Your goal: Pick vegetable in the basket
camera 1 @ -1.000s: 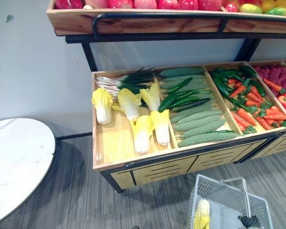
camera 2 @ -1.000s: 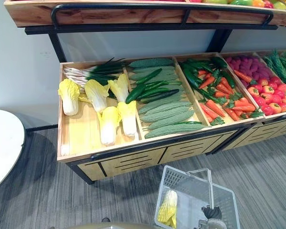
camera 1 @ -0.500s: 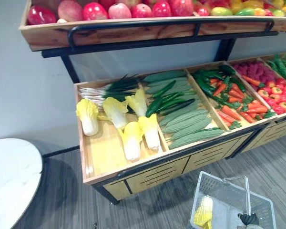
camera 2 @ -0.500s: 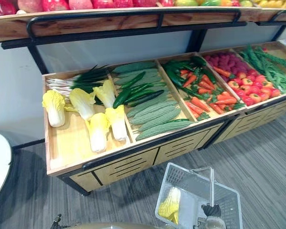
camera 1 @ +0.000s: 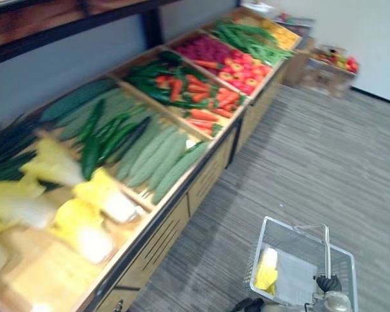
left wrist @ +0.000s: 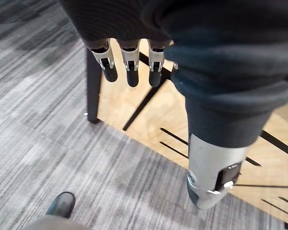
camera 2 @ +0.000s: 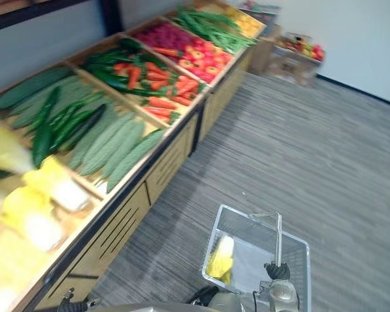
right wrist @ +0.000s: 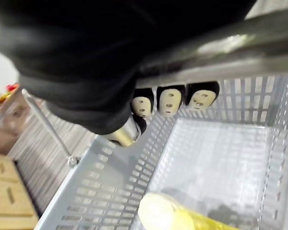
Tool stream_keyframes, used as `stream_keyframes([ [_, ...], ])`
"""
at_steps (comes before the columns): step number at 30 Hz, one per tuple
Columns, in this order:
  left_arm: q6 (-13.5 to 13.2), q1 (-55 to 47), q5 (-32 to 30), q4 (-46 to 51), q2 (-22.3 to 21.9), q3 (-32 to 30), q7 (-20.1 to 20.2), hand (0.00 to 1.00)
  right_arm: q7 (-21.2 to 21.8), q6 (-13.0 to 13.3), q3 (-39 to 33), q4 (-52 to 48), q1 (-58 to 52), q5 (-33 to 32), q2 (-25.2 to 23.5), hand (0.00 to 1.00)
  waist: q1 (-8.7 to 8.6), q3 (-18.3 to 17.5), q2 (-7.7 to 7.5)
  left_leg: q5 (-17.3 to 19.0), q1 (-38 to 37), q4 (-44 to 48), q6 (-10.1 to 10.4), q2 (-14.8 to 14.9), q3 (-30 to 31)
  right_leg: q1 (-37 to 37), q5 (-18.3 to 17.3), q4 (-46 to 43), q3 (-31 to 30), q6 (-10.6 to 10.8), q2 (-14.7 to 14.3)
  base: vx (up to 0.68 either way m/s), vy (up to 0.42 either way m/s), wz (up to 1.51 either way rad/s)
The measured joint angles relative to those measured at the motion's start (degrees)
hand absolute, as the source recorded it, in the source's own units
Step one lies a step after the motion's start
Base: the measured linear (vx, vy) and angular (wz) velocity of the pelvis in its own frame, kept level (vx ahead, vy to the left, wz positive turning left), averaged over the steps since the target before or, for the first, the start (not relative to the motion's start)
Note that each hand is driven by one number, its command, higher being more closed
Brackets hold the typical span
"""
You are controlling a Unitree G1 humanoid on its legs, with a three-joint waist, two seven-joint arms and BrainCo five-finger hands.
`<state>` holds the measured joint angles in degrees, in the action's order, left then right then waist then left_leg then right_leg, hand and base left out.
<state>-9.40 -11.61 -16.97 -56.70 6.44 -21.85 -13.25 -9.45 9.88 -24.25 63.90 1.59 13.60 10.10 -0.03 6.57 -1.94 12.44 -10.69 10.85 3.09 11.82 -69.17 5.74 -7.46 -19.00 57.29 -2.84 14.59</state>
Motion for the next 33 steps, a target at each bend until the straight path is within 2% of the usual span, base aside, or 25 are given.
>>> stream_keyframes([
  [1, 0.0, 1.3, 0.4, -0.5, -0.6, -0.2, 0.0, 0.00, -0.1, 0.0, 0.0, 0.0, -0.1, 0.0, 0.6, 1.00, -0.22, 0.4, 0.71, -0.2, -0.1, 0.0, 0.3, -0.2, -2.1, 0.1, -0.2, 5.0, -1.7, 0.3, -2.7, 0.04, -0.128, -1.19],
  [2, 0.0, 2.0, 0.5, -0.7, -1.1, -0.3, 0.0, 0.00, -0.2, 0.0, 0.0, 0.0, 0.0, 0.0, 1.0, 1.00, -0.66, 0.7, 1.30, -0.2, -0.1, 0.2, 0.3, 0.0, -2.9, 0.3, 0.3, 6.7, -2.4, 0.3, -3.8, 0.07, -0.111, -0.88],
  [3, -0.1, 3.2, 0.5, -1.6, -1.5, -0.7, 0.0, 0.00, -0.2, -0.1, 0.1, 0.0, 0.0, 0.0, 1.2, 1.00, -1.64, 0.9, 1.60, -0.5, 0.5, 1.5, 0.2, 0.9, -3.2, 0.7, 0.6, 8.4, -3.6, 0.1, -5.1, 0.11, -0.118, -0.64],
  [5, -0.1, 4.3, 0.4, -2.2, -1.6, -0.4, 0.0, 0.00, -0.3, -0.7, 0.0, -0.1, -1.5, -0.1, 1.1, 1.00, -1.80, 0.8, 1.72, -0.6, 0.3, 7.5, 0.2, 4.3, -2.3, 0.4, 0.3, 9.0, -5.1, -0.2, -6.3, 0.15, -0.135, -0.52],
  [6, -0.1, 4.5, 0.5, -2.4, -1.9, 0.0, -0.1, 0.00, -0.4, -0.9, 0.1, -0.1, -2.7, -0.1, 1.3, 1.00, -1.64, 1.0, 1.37, -1.3, 0.5, 18.4, 0.3, 9.8, -1.4, -0.8, 0.1, 10.2, -6.7, -0.6, -7.6, 0.09, -0.123, -0.56],
  [7, 0.0, 4.2, 0.5, -2.7, -2.2, 0.3, 0.0, 0.00, -0.4, -0.9, 0.4, -0.1, -2.8, -0.1, 1.4, 1.00, -1.42, 1.0, 1.40, -2.8, 0.7, 24.6, 0.3, 13.3, 0.1, -1.5, 0.0, 11.1, -8.1, -0.7, -8.6, 0.04, -0.101, -0.69],
  [8, -0.1, 3.9, 0.5, -2.6, -2.3, 0.5, -0.1, 0.00, -0.4, -0.9, 1.2, -0.2, -2.7, -0.1, 1.5, 1.00, -1.19, 1.2, 1.32, -4.4, 1.3, 28.6, 0.0, 15.3, 1.8, -2.2, -0.2, 11.7, -9.6, -1.0, -9.1, -0.02, -0.053, -0.85],
  [9, -0.1, 2.9, 0.5, -2.5, -2.7, 1.4, 0.0, 0.00, -0.3, -0.8, 3.5, -0.3, -1.7, -0.1, 1.9, 1.00, -0.78, 1.5, 0.93, -4.5, 3.9, 34.2, -0.1, 17.5, 8.2, -2.7, -0.2, 12.5, -12.5, -1.0, -9.8, -0.01, -0.030, -0.97],
  [10, -0.2, 2.2, 0.6, -2.0, -2.8, 1.6, -0.2, 0.00, -0.3, -0.8, 4.9, -0.3, -1.3, -0.1, 2.1, 1.00, -0.63, 1.5, 0.90, -3.2, 6.9, 35.7, 0.5, 16.8, 15.6, -2.9, -0.3, 13.0, -14.3, -0.4, -9.9, 0.01, -0.032, -1.22],
  [11, -0.3, 1.6, 0.6, -2.0, -2.8, 2.4, -0.2, 0.00, -0.1, -0.5, 5.9, -0.3, -0.6, 0.0, 2.5, 1.00, 0.12, 1.8, 0.42, -1.2, 10.7, 34.5, 1.4, 14.1, 25.2, -3.0, 0.2, 13.5, -16.9, 0.2, -9.9, 0.01, -0.007, -1.03],
  [12, -0.3, 1.2, 0.6, -1.8, -2.9, 3.0, -0.2, 0.00, 0.0, -0.4, 5.9, -0.3, -0.4, -0.1, 2.6, 1.00, 0.49, 1.9, 0.72, -0.8, 11.9, 32.5, 1.5, 12.4, 29.4, -3.4, 0.5, 13.9, -18.1, 0.5, -9.9, 0.06, 0.037, -1.07],
  [13, -0.5, 0.3, 0.8, -0.8, -3.8, 4.5, -0.4, 0.00, 0.0, -0.3, 6.3, -0.4, -0.1, -0.1, 2.7, 1.00, 0.78, 1.8, 1.43, -0.1, 13.7, 24.1, 2.7, 7.7, 38.7, -4.0, 1.3, 14.5, -20.2, 0.8, -9.8, 0.09, 0.092, -0.88],
  [14, -0.6, -0.1, 0.8, 0.0, -4.2, 5.2, -0.4, 0.00, 0.1, -0.3, 6.9, -0.5, 0.0, -0.1, 2.7, 1.00, 1.14, 1.8, 1.86, 0.1, 13.8, 17.8, 3.1, 5.2, 44.0, -4.0, 1.5, 14.8, -21.7, 1.3, -9.8, 0.08, 0.121, -0.86],
  [16, -0.6, -0.2, 0.8, 0.3, -4.4, 5.9, -0.3, 0.00, 0.2, 0.2, 7.7, -0.6, 0.1, -0.1, 2.7, 1.00, 1.84, 1.9, 2.60, -0.2, 14.0, 5.8, 3.4, 1.6, 52.7, -3.6, 2.2, 15.3, -24.5, 2.3, -10.1, 0.04, 0.168, -0.79],
  [17, -0.6, -0.2, 0.8, 0.3, -4.8, 5.9, -0.4, 0.00, 0.2, 0.3, 8.4, -1.2, -0.2, -0.1, 2.8, 1.00, 1.85, 1.6, 3.33, -1.4, 14.8, 0.6, 4.0, 0.8, 56.4, -3.0, 2.8, 16.0, -25.9, 3.3, -10.5, 0.07, 0.233, -0.73],
  [18, -0.6, -0.3, 0.8, 0.3, -5.1, 5.9, -0.4, 0.00, 0.2, 0.3, 8.9, -1.7, -0.4, -0.1, 3.0, 1.00, 1.90, 1.5, 3.86, -2.5, 14.8, -1.6, 4.2, 0.8, 57.1, -3.0, 3.2, 16.3, -26.5, 3.9, -10.9, 0.13, 0.305, -0.62],
  [19, -0.6, -0.6, 0.8, 0.2, -5.8, 5.9, -0.3, 0.00, 0.3, 0.4, 9.0, -3.2, -1.2, -0.1, 3.2, 1.00, 1.82, 1.4, 5.40, -5.3, 14.8, -4.4, 5.0, 1.2, 57.2, -3.0, 3.9, 16.6, -27.2, 4.5, -11.6, 0.15, 0.260, -0.48],
  [20, -0.6, -0.7, 0.8, 0.3, -5.4, 5.9, -0.3, 0.00, 0.4, 0.5, 9.1, -3.7, -2.1, -0.2, 2.3, 1.00, 1.75, 0.7, 4.92, -5.1, 14.1, -5.2, 4.9, 0.0, 56.7, -3.1, 4.7, 17.5, -28.0, 5.7, -10.5, 0.16, 0.263, -0.30],
  [26, -0.6, -0.2, 0.3, 0.2, -3.4, 8.1, 0.0, 0.00, 1.3, 0.6, 8.9, -5.2, -5.5, -2.5, 1.6, 1.00, 1.40, 0.1, 2.71, -5.9, 11.2, -7.8, 3.1, -6.3, 57.0, -6.4, 7.4, 20.3, -27.9, 8.3, -5.7, 0.17, 0.207, 0.10],
  [28, -0.6, -0.2, 0.3, 0.2, -3.3, 8.3, 0.1, 0.00, 1.9, 0.7, 8.9, -5.2, -5.5, -2.5, 0.9, 1.00, 1.68, -0.2, 2.58, -5.9, 9.8, -7.8, 3.1, -7.2, 56.2, -7.9, 7.6, 20.8, -28.5, 8.6, -4.9, 0.13, 0.102, -0.05],
  [33, -0.6, -0.6, 0.3, 0.1, -2.6, 9.2, 0.2, 0.00, 3.0, 0.9, 9.6, -5.0, -5.2, -2.5, -0.2, 1.00, 1.74, -0.4, 2.35, -5.9, 8.2, -8.8, 3.1, -7.3, 55.3, -8.2, 7.7, 20.8, -29.7, 8.7, -4.8, 0.10, 0.053, -0.12],
])
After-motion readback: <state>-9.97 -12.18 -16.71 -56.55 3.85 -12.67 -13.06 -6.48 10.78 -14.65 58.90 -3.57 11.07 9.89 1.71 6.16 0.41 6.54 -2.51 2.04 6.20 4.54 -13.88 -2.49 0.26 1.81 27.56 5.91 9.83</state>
